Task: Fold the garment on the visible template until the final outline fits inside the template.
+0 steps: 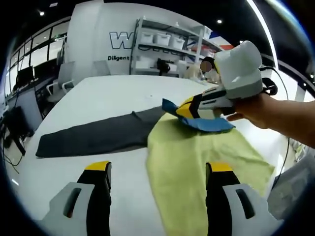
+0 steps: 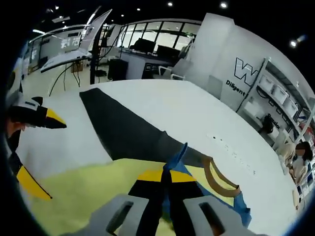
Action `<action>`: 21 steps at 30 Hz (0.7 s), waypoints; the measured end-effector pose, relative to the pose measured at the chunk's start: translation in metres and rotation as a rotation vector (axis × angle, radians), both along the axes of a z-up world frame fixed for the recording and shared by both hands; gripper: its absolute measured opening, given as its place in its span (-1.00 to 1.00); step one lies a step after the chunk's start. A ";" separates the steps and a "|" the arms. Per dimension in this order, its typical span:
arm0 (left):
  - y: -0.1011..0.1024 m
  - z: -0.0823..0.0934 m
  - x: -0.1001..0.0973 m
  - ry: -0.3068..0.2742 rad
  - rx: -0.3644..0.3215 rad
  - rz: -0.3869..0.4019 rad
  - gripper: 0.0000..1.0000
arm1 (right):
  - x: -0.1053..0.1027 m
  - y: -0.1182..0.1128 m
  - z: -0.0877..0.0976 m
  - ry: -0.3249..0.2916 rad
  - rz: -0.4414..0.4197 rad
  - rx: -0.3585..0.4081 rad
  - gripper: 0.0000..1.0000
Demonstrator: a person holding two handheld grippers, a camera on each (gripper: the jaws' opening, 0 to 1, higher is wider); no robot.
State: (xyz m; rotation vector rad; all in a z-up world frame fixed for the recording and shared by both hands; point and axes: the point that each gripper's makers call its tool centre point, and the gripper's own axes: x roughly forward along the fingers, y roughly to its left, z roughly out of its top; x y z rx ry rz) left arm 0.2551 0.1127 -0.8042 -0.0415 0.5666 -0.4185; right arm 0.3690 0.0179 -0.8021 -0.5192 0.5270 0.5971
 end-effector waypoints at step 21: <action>0.002 -0.002 -0.001 0.006 0.002 0.005 0.47 | -0.006 0.028 -0.017 0.058 0.031 0.042 -1.00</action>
